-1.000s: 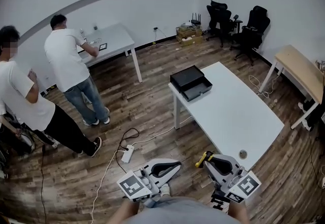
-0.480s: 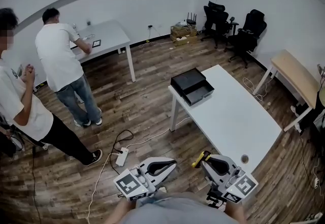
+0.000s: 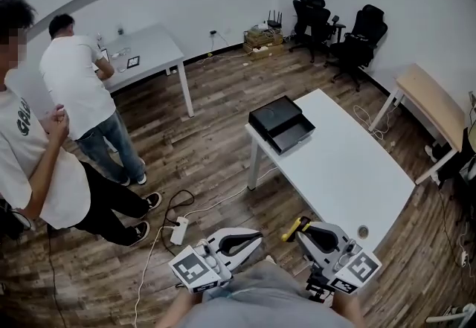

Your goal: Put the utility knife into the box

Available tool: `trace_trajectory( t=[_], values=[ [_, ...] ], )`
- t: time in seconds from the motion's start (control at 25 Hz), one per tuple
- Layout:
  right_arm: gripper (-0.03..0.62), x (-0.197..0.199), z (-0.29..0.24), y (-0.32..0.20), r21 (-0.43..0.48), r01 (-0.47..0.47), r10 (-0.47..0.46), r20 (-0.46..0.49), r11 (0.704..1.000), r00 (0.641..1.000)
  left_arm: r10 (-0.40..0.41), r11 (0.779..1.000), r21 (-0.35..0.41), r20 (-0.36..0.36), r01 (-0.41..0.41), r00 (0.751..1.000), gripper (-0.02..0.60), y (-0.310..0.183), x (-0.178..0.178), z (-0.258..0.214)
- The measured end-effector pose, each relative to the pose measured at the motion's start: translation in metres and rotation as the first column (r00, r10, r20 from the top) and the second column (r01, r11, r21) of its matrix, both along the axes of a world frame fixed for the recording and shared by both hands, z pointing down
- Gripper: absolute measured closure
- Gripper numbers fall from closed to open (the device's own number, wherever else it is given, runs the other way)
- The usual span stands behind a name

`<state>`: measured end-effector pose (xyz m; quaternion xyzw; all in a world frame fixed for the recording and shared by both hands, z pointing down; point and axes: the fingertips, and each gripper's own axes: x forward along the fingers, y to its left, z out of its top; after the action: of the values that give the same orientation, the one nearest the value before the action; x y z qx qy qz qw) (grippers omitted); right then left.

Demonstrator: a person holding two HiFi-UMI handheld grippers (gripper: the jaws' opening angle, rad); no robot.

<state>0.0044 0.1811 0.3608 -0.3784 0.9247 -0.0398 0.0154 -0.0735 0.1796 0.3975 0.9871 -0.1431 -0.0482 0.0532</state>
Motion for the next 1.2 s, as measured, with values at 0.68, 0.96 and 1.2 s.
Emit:
trace_trajectory(
  t=[0.68, 0.96, 1.2],
  values=[
    [0.544, 0.048, -0.007, -0.152, 0.004, -0.02, 0.02, 0.026, 1.0, 0.999, 0.04, 0.996, -0.076, 0.04, -0.037, 0.998, 0.563, -0.139, 0.045, -0.012],
    [0.544, 0.077, -0.015, -0.204, 0.012, -0.022, 0.021, 0.058, 1.0, 0.998, 0.078, 0.996, -0.037, 0.081, -0.075, 0.994, 0.563, -0.19, 0.081, -0.013],
    [0.545, 0.103, -0.025, -0.24, 0.037, -0.026, 0.024, 0.059, 0.999, 0.998, 0.094, 0.994, -0.061, 0.082, -0.089, 0.992, 0.563, -0.218, 0.111, -0.027]
  ],
)
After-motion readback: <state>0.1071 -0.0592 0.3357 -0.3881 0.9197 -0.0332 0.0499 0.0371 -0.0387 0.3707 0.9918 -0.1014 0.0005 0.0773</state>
